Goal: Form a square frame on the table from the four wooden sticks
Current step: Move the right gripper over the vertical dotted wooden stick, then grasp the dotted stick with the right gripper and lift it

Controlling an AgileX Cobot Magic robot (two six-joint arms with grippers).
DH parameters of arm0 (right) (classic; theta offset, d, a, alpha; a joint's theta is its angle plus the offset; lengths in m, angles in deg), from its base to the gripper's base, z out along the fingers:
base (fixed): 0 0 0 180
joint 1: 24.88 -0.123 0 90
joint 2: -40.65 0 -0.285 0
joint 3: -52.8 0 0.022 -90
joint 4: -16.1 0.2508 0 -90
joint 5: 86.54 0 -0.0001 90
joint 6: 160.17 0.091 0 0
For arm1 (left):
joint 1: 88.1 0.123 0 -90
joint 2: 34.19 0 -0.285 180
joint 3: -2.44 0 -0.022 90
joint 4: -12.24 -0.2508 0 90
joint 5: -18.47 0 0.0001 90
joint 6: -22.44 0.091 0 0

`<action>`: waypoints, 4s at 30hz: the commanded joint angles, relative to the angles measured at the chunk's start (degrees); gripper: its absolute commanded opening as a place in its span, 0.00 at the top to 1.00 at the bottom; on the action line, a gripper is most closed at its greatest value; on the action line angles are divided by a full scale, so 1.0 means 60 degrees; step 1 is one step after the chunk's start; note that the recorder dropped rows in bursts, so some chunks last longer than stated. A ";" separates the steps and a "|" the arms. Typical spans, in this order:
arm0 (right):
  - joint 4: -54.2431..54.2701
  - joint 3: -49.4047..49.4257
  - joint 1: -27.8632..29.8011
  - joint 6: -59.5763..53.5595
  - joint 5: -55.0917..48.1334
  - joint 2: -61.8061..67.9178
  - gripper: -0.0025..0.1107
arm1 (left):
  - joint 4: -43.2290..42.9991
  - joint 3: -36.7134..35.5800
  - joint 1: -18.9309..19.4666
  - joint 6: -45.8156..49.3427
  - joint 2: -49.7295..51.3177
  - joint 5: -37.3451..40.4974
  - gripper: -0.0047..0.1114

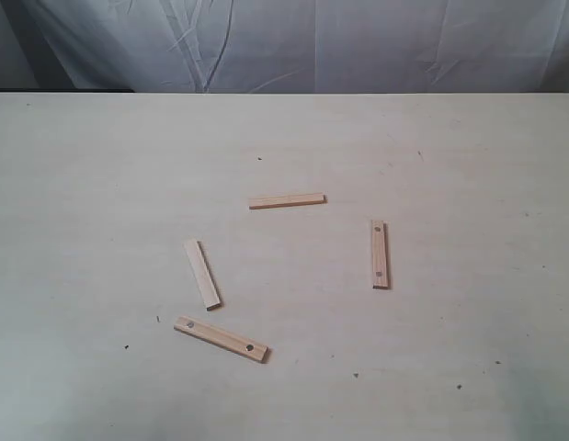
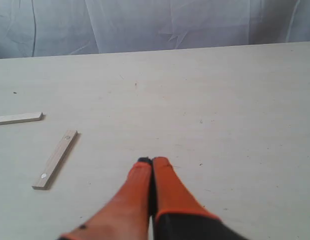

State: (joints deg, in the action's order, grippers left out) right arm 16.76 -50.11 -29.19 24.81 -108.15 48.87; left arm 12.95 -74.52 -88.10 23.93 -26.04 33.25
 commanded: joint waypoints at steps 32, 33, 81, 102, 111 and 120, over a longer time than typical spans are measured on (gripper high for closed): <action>-0.0035 0.0021 0.0051 -0.0047 0.3823 -0.0072 0.98 | 0.0086 -0.0044 0.0027 -0.0009 -0.0061 -0.0069 0.96; -0.0035 0.0021 0.0051 -0.0047 0.4039 -0.0072 0.98 | 0.0086 -0.0044 0.0027 -0.0009 -0.0061 -0.0069 0.96; 0.2057 -0.8253 -0.0682 -0.0062 -0.2460 1.2319 0.99 | 0.0086 -0.0044 0.0027 -0.0009 -0.0061 -0.0069 0.96; -0.0516 -1.1553 -0.3861 0.4647 -0.3745 1.7947 0.62 | 0.0086 -0.0044 0.0027 -0.0009 -0.0061 -0.0069 0.96; -0.1356 -1.1535 -0.4248 0.5532 -0.3248 1.8991 0.62 | 0.0086 -0.0044 0.0027 -0.0009 -0.0061 -0.0069 0.96; -0.1375 -1.1535 -0.4248 0.5669 -0.3087 1.9060 0.62 | 0.0086 -0.0044 0.0027 -0.0009 -0.0061 -0.0069 0.96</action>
State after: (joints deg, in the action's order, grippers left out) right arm 9.14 -119.18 -54.63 58.63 -127.12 163.15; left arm 12.95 -74.52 -88.10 23.93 -26.04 33.25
